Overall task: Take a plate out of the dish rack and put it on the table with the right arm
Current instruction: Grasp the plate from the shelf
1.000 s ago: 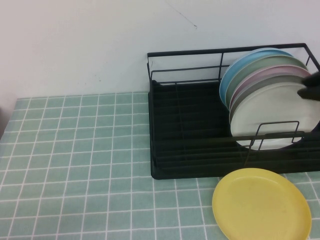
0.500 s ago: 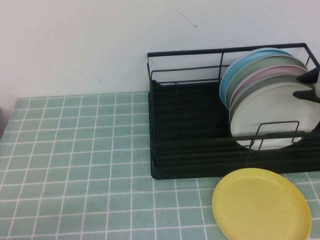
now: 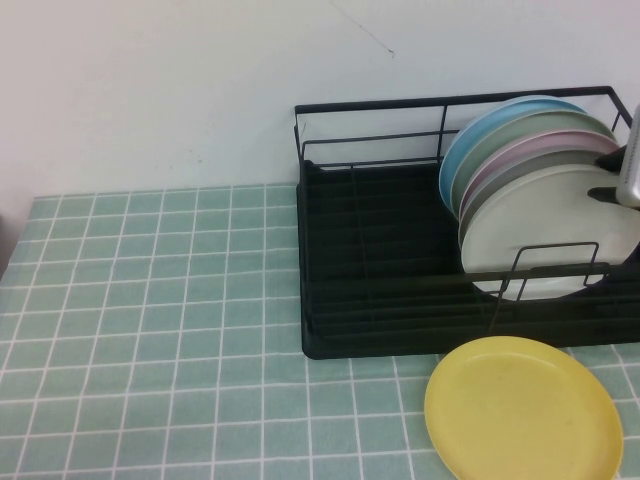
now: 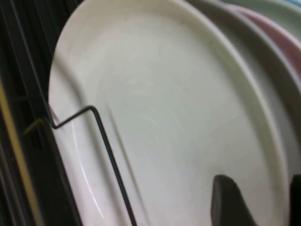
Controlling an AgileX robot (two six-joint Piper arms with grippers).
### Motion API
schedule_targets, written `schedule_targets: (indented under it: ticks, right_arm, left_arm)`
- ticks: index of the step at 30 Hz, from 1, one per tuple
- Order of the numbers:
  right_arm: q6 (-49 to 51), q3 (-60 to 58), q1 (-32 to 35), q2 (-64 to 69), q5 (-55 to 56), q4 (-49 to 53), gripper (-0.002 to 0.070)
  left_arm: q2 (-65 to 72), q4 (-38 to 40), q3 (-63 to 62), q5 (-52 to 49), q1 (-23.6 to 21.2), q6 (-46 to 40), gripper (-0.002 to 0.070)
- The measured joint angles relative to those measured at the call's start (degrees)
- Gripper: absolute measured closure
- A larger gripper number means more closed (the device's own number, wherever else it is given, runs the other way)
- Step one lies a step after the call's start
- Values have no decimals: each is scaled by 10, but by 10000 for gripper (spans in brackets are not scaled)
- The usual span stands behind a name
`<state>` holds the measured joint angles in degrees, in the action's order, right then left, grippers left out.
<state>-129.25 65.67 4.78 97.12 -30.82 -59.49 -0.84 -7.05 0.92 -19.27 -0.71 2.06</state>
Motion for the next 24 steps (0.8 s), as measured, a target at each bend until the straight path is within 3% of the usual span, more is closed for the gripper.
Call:
schedule_targets:
  ticks: [13, 18, 24]
  right_arm:
    - [-9, 25, -10, 44, 22, -4, 414]
    - [-8, 26, -11, 46, 21, -4, 506]
    - [14, 26, -11, 41, 20, 0, 511]
  left_arm:
    - [0, 0, 0, 0, 0, 0, 678]
    - [0, 0, 0, 0, 0, 0, 678]
    - [0, 0, 0, 0, 0, 0, 678]
